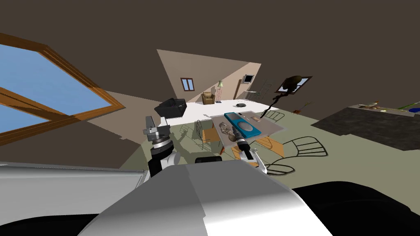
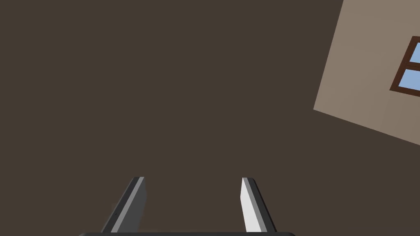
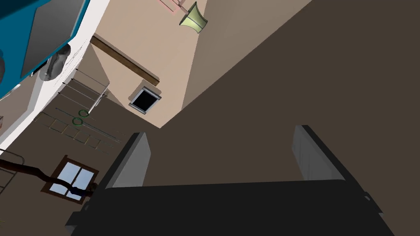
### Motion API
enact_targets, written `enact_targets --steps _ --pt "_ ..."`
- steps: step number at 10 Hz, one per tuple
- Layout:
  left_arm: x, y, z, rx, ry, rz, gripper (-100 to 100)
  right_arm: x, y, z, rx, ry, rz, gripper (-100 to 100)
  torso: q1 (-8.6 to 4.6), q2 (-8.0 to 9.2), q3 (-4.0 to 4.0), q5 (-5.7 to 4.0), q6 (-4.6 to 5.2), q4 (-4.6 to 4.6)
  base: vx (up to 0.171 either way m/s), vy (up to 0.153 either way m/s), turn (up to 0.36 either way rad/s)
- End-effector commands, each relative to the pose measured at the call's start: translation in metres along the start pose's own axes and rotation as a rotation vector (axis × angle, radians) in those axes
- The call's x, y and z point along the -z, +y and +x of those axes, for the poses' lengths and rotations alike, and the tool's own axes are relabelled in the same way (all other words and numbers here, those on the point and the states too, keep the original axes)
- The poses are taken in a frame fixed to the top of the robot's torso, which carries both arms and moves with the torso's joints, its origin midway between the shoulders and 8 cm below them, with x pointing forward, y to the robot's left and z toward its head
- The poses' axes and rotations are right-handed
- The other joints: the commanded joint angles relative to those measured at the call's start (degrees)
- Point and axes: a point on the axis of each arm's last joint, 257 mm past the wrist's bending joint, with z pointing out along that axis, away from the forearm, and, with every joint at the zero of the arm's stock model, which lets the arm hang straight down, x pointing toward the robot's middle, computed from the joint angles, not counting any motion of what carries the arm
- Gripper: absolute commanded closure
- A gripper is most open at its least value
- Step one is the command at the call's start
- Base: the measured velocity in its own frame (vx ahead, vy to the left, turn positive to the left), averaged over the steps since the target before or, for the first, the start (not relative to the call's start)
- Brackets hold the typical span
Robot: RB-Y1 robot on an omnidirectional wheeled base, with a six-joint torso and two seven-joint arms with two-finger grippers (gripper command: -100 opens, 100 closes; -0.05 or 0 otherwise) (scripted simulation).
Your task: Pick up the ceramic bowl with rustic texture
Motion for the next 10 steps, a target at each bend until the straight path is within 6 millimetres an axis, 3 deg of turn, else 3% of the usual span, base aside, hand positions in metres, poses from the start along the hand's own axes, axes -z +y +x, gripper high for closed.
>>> enact_targets --steps 1,4,5,6,7,8,9,10 --pt "0.0 0.0 0.0 0.0 0.0 0.0 0 0.004 -0.024 0.011 0.087 0.035 0.058 -100 0.0 0.0 0.0 0.0 0.0 0.0 0.028 0.034 0.143" --pt "0.0 0.0 0.0 0.0 0.0 0.0 0 0.012 -0.067 0.028 0.229 0.099 0.153 -100 0.01 -0.07 -0.04 0.0 0.01 -0.02 0.041 0.038 0.146" --pt "0.0 0.0 0.0 0.0 0.0 0.0 0 0.013 -0.069 0.029 0.241 0.103 0.157 -100 -0.01 -0.08 -0.05 0.0 -0.03 -0.02 0.033 0.017 0.079" --pt "0.0 0.0 0.0 0.0 0.0 0.0 0 0.02 -0.091 0.037 0.309 0.14 0.205 -100 -0.05 -0.06 -0.03 -0.01 0.01 -0.01 0.044 0.02 0.152" --pt "0.0 0.0 0.0 0.0 0.0 0.0 0 0.02 -0.091 0.037 0.318 0.141 0.204 -100 -0.04 -0.08 -0.04 -0.01 -0.02 -0.01 0.043 0.012 0.052" --pt "0.0 0.0 0.0 0.0 0.0 0.0 0 0.028 -0.113 0.045 0.388 0.181 0.25 -100 -0.07 -0.08 -0.05 -0.01 0.02 -0.02 0.051 0.016 0.137" --pt "0.0 0.0 0.0 0.0 0.0 0.0 0 0.028 -0.113 0.045 0.395 0.182 0.25 -100 -0.06 -0.11 -0.06 -0.02 -0.01 -0.02 0.038 0.014 0.066" --pt "0.0 0.0 0.0 0.0 0.0 0.0 0 0.037 -0.135 0.053 0.464 0.224 0.294 -100 -0.06 -0.07 -0.04 -0.01 0.01 -0.02 0.041 0.021 0.112"
